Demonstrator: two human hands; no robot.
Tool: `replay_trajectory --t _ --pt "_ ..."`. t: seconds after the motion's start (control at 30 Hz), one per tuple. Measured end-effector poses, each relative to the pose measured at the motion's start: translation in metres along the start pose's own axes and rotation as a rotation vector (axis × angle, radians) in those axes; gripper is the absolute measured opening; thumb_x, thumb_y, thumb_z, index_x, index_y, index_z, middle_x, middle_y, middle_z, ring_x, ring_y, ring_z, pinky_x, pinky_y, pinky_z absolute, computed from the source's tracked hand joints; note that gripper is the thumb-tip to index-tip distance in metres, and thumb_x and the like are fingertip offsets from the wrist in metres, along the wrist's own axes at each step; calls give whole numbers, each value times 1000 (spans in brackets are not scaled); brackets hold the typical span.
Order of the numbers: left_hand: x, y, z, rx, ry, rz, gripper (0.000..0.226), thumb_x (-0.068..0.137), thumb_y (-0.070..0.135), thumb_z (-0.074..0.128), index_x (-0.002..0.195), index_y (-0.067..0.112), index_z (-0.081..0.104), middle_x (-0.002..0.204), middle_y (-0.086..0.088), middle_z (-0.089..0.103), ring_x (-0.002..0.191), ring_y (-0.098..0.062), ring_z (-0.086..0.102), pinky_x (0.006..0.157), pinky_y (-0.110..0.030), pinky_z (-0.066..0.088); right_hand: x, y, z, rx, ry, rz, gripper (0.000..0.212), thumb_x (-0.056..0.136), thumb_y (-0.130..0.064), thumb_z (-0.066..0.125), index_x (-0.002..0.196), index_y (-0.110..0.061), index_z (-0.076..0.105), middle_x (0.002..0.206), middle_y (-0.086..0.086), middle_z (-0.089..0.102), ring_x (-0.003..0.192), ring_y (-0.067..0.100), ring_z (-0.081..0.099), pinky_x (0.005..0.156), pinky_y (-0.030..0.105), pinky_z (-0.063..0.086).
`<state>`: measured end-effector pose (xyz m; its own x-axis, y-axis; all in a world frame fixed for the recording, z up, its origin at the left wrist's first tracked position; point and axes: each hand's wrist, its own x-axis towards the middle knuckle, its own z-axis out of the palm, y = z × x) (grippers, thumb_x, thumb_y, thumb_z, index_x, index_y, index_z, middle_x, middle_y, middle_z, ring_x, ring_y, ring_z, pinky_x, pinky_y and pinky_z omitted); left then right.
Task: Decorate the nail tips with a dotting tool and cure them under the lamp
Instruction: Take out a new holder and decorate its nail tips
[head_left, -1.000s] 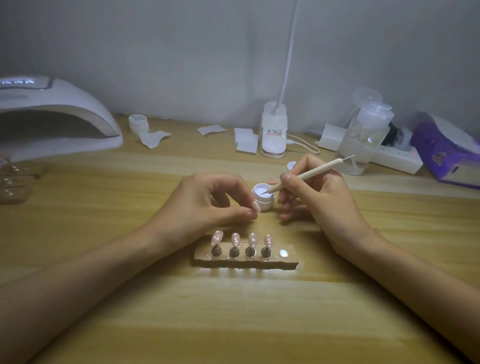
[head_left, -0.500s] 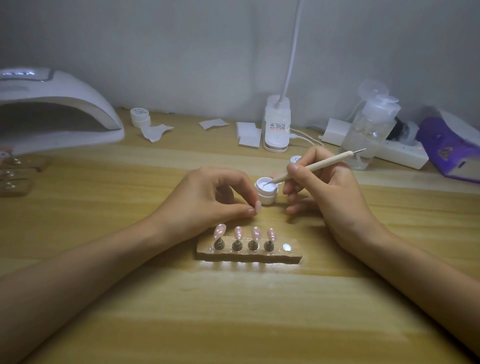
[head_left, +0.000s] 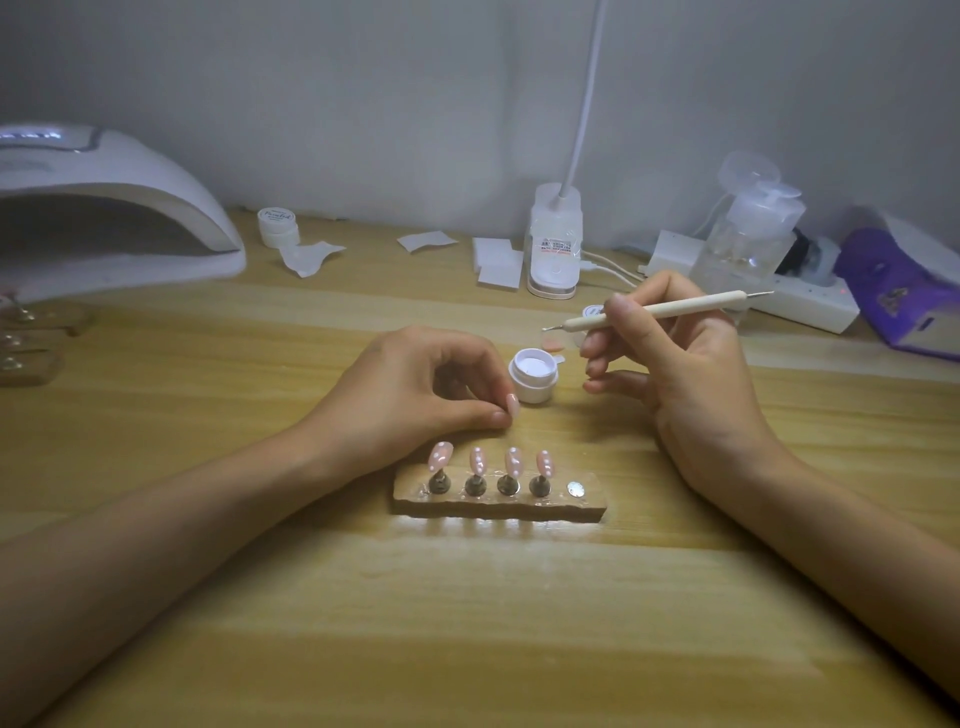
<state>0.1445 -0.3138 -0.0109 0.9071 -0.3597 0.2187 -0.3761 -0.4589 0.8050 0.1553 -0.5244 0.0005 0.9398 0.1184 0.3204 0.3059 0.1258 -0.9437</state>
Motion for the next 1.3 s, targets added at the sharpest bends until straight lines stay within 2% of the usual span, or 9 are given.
replay_trajectory --t 0.33,0.53,0.67,0.8,0.93,1.07,1.17,1.3 --pt "-1 3 1 17 34 -30 17 74 14 83 71 27 73 71 18 71 60 4 61 61 -8 40 -4 -2 1 63 -10 55 19 86 -25 63 78 -16 50 67 3 67 57 12 60 51 23 51" --pt "-1 4 1 37 28 -18 16 76 16 82 73 28 73 74 20 71 60 2 60 61 -11 43 -13 0 5 62 -109 86 19 85 -22 63 71 -18 52 62 7 63 54 15 59 48 23 50" --pt "-3 6 1 36 25 7 17 76 15 82 74 29 73 76 20 70 54 -3 49 58 -13 40 -13 1 6 38 -130 86 18 83 -22 65 69 -20 54 61 7 62 53 16 58 48 24 49" --pt "-4 7 0 56 29 28 17 76 13 81 75 28 74 69 24 67 51 -5 40 54 -8 34 -12 3 5 22 -134 94 18 83 -21 65 70 -18 52 61 6 62 53 15 58 48 24 49" --pt "-5 7 0 64 31 30 16 77 14 81 75 28 75 69 25 67 51 -5 41 53 -8 33 -12 3 4 11 -140 102 17 83 -21 64 73 -15 51 61 6 62 53 14 58 48 24 49" --pt "-5 6 1 37 31 16 15 76 14 82 74 27 76 73 21 70 52 -4 43 54 -14 38 -12 4 4 -1 -147 106 17 86 -19 63 76 -13 50 61 6 63 53 15 58 49 25 50" --pt "-5 6 1 36 29 12 17 75 14 82 72 28 75 71 22 69 52 -2 45 54 -11 38 -12 4 4 -7 -150 106 18 90 -14 61 76 -14 51 63 6 63 55 15 59 50 25 50" --pt "-5 6 1 44 29 3 16 76 15 82 72 28 75 73 20 70 53 -2 46 55 -12 39 -12 4 5 -2 -160 108 17 87 -17 63 75 -14 51 65 9 63 56 16 59 49 25 50"
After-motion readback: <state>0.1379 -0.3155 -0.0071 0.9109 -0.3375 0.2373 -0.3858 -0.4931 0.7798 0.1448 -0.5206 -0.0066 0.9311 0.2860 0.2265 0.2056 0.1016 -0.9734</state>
